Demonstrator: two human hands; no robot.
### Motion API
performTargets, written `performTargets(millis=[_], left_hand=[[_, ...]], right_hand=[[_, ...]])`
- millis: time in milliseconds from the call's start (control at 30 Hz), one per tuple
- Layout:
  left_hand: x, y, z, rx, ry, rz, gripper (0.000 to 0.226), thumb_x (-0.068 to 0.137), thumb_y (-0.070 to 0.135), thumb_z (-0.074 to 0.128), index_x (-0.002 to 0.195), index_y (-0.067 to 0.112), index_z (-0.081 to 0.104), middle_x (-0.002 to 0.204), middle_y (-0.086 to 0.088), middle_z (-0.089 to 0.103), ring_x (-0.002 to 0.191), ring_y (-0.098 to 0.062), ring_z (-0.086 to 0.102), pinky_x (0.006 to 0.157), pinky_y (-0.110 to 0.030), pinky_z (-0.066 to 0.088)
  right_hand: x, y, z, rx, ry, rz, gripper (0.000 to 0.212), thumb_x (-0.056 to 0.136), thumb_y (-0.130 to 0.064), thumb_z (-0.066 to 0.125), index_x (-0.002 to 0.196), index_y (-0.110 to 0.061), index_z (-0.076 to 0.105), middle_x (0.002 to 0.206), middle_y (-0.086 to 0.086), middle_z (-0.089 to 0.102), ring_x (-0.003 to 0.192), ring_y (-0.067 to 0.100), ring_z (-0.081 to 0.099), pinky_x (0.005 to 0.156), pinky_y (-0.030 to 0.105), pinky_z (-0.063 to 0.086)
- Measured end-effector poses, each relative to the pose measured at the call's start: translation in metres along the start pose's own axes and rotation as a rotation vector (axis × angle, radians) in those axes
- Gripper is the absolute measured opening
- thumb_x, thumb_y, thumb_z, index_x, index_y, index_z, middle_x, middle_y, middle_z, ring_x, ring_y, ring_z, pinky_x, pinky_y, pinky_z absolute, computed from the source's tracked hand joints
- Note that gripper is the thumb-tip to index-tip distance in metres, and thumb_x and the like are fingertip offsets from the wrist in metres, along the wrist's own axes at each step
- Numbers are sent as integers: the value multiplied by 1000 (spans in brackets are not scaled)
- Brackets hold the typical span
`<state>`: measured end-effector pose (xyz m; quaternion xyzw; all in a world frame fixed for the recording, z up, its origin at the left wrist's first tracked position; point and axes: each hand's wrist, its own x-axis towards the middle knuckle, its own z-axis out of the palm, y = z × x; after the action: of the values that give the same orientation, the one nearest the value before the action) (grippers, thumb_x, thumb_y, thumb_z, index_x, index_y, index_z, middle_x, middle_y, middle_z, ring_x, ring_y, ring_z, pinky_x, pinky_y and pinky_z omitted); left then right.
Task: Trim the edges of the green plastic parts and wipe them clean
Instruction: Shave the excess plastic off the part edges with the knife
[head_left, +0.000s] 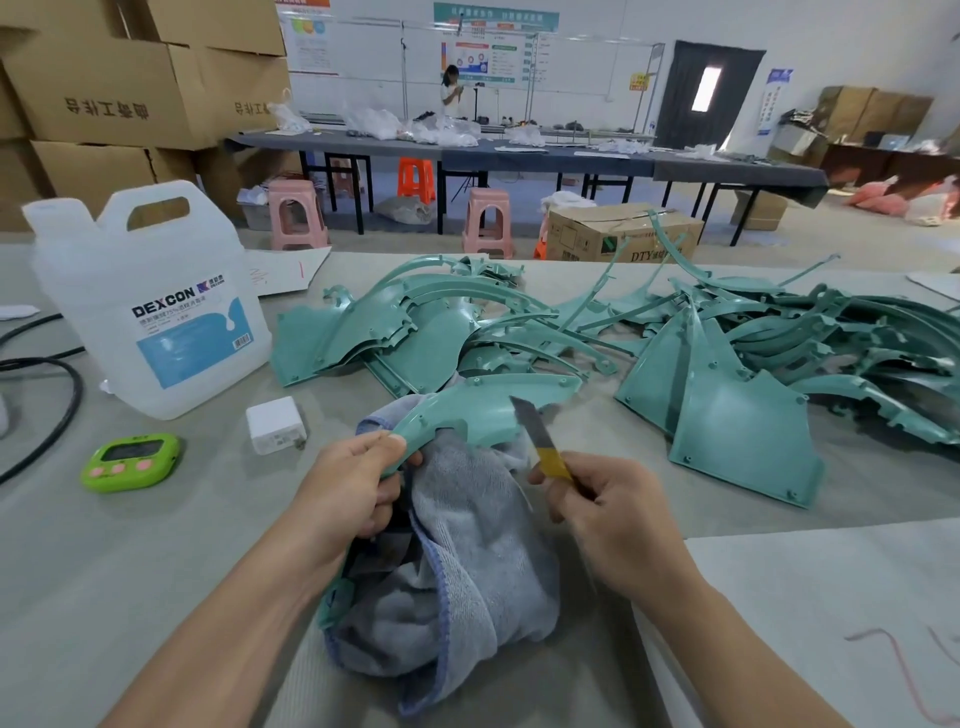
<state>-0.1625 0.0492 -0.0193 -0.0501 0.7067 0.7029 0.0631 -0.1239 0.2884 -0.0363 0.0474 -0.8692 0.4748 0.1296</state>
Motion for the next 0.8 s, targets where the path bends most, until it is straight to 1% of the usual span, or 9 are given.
performTargets(millis=[100,133,200,333,433,533,600,700,800], left_hand=[[-2,2,2,6,-2,-1,30,107,19,43,89,2,61,51,4,25,38,-7,17,33,-14,16],[-3,2,2,7,-6,1,30,107,19,43,89,2,60,51,4,25,38,-6,17,33,-14,16],[-4,3,3,2,-14,1,30,107,19,42,90,1,60,51,5,24,37,-6,18,32,-15,17],[-5,5,2,-3,-22,-24,31,108,20,41,90,2,60,51,5,24,38,-7,16,32,-14,16],[-8,9,0,-45,-77,-95,31,107,24,42,91,5,61,52,4,23,38,-7,15,35,-13,13],[-13,14,-1,-118,-166,-189,30,106,26,44,92,7,63,52,5,26,36,-5,16,35,-12,13],[-16,18,-1,-166,-193,-246,29,106,25,45,95,6,63,51,5,28,33,-4,18,33,-12,14],[-20,21,1,-218,-205,-289,27,105,24,46,96,5,62,50,6,29,32,-4,20,32,-13,14],[-21,22,0,-254,-211,-314,26,105,24,46,95,6,61,51,6,29,32,-3,19,31,-12,14]], right_hand=[[7,2,3,-26,93,92,26,97,-22,65,77,-36,75,69,-5,71,60,19,62,65,47,55],[9,3,3,6,130,113,25,98,-21,64,77,-31,74,68,-2,70,55,19,58,62,48,53],[6,4,3,48,125,79,22,98,-19,63,83,-32,73,67,2,68,50,14,52,55,46,48],[-4,1,6,-28,-9,-72,11,94,-31,64,90,-34,73,73,-11,70,65,12,62,59,34,51],[-1,2,8,-206,2,-130,11,94,-38,61,95,-33,71,72,-21,66,64,4,58,53,18,41],[0,0,6,-257,51,-180,14,97,-39,62,110,-40,67,93,-32,68,80,-1,63,66,13,47],[0,-2,5,-255,110,-244,17,96,-36,61,113,-37,65,96,-29,68,77,-2,63,66,11,47],[4,0,2,-262,254,-282,14,95,-32,60,101,-23,69,79,-14,69,61,5,59,54,16,45],[7,5,-6,-195,395,-228,8,96,-24,65,88,-23,67,70,-10,58,57,6,48,52,13,34]])
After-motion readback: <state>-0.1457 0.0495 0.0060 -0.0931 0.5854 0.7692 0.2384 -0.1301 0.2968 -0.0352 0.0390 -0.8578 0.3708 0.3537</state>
